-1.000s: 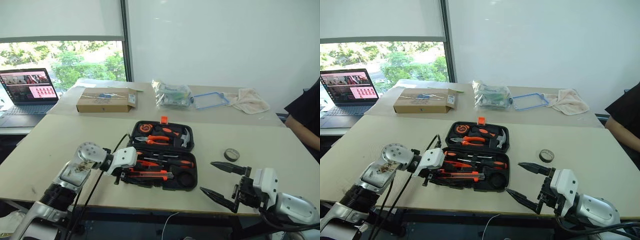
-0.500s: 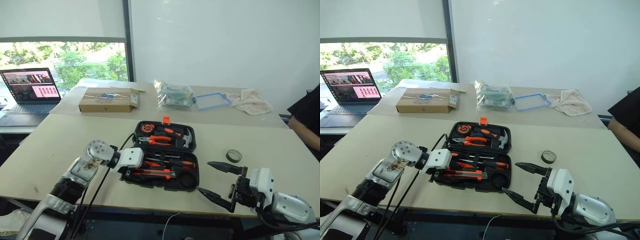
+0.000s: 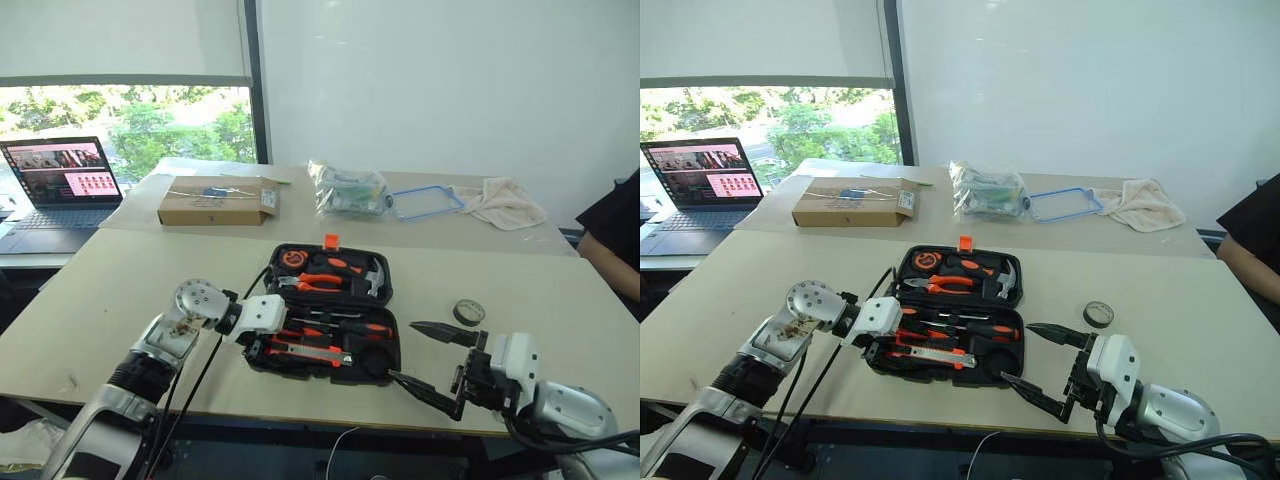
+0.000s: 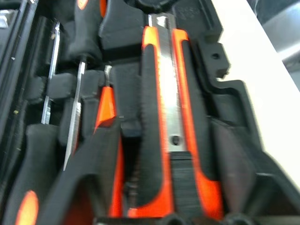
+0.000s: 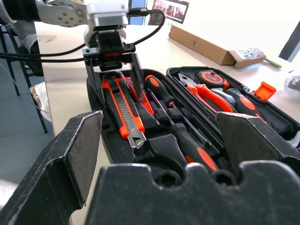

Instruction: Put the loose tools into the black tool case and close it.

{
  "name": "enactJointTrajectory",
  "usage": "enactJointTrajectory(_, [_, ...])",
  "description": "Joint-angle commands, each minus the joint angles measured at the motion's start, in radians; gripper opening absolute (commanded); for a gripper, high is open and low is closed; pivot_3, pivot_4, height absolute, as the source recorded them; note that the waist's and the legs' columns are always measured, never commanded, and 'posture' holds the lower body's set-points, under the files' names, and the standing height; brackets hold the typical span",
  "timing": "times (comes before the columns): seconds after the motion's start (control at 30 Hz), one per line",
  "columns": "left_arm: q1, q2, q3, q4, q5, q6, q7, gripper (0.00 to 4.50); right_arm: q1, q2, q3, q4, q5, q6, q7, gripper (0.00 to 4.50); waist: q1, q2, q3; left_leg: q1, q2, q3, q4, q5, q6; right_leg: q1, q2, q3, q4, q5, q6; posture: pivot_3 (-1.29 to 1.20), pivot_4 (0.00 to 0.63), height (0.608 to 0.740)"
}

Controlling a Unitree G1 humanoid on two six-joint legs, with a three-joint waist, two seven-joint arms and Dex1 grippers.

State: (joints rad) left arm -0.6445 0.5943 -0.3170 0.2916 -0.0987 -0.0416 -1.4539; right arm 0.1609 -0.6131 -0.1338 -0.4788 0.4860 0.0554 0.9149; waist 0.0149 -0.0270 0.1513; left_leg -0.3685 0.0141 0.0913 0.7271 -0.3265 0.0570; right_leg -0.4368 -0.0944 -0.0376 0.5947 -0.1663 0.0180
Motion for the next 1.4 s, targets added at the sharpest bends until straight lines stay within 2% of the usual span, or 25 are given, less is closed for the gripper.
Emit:
enactJointTrajectory(0.03, [-0.016,-0.02,0.038,-0.004,-0.096,-0.014,-0.067,4.02,-0.019,0.001,-0.014,0.008,0.002,-0.033,0.009,4.5,-0.002,0.0,0.0,0.0,0.0,0.0,0.0,0.0,0.0,0.0,0.0,0.0,0.0,0.0,0.0,0.0,0.15,0.74])
enactJointTrajectory(0.17, [-0.067,-0.003,0.106,-0.009,-0.204,0.093,-0.118,4.02,-0.031,-0.002,-0.014,0.031,0.002,-0.04,0.021,4.5,-0.003,0.0,0.0,-0.002,0.0,0.0,0.0,0.001,-0.002,-0.002,0.001,0.0,0.0,0.0,0.0,0.0,0.15,0.74])
enactJointTrajectory(0.27, [-0.097,0.02,0.135,-0.006,-0.226,0.129,-0.132,4.02,-0.038,-0.003,-0.013,0.049,-0.002,-0.05,0.035,4.5,-0.003,0.0,0.0,-0.002,0.0,0.0,0.0,0.0,-0.001,-0.002,0.001,0.0,0.0,0.0,0.0,0.0,0.15,0.74])
enactJointTrajectory(0.37, [-0.085,0.048,0.141,-0.014,-0.206,0.102,-0.136,3.26,-0.045,0.0,-0.009,0.062,-0.006,-0.056,0.04,4.5,-0.004,0.0,0.0,-0.001,0.0,0.0,0.0,0.0,0.0,-0.001,0.0,0.0,0.0,0.0,0.0,0.0,0.15,0.74])
enactJointTrajectory(0.5, [-0.054,0.031,0.135,-0.045,-0.191,0.092,-0.086,1.85,-0.041,0.006,-0.005,0.07,-0.011,-0.064,0.042,4.5,-0.003,0.0,0.0,-0.001,0.0,0.0,0.0,0.0,0.0,-0.001,0.0,0.0,0.0,0.0,0.0,0.0,0.15,0.74])
enactJointTrajectory(0.6, [-0.037,0.002,0.121,-0.069,-0.176,0.079,-0.049,0.63,-0.034,0.01,-0.003,0.068,-0.013,-0.066,0.04,4.5,0.001,0.0,0.0,-0.001,0.0,0.0,0.0,0.0,-0.001,-0.001,0.0,0.0,0.0,0.0,0.0,0.0,0.15,0.74])
enactJointTrajectory(0.67, [-0.033,-0.016,0.109,-0.079,-0.159,0.078,-0.027,0.1,-0.034,0.01,-0.004,0.067,-0.014,-0.064,0.039,4.5,0.001,0.0,0.0,-0.001,-0.001,0.0,0.001,0.0,-0.001,-0.001,0.0,0.0,0.0,0.0,0.0,0.0,0.15,0.74])
enactJointTrajectory(0.87, [0.007,-0.05,0.036,-0.112,-0.083,0.063,0.021,0.1,-0.027,0.01,-0.011,0.06,-0.014,-0.062,0.033,4.5,-0.002,0.0,0.0,-0.001,-0.001,0.0,0.001,0.0,-0.001,-0.001,0.0,0.0,0.0,0.0,0.0,0.0,0.15,0.74])
enactJointTrajectory(1.07, [0.019,-0.055,-0.008,-0.069,0.0,0.055,0.08,0.1,-0.013,0.019,-0.005,0.042,-0.017,-0.06,0.016,4.5,-0.003,0.0,0.0,-0.001,0.0,0.0,0.001,0.0,0.0,-0.001,0.001,0.0,0.001,0.0,0.0,0.0,0.15,0.74])
enactJointTrajectory(1.4, [0.059,0.012,-0.073,-0.043,0.075,0.133,0.081,0.1,-0.003,0.023,-0.008,0.025,-0.015,-0.058,0.002,4.5,-0.004,0.001,0.0,0.003,0.001,0.0,0.001,0.0,0.0,0.003,0.0,0.0,0.001,0.0,0.0,0.0,0.15,0.74])
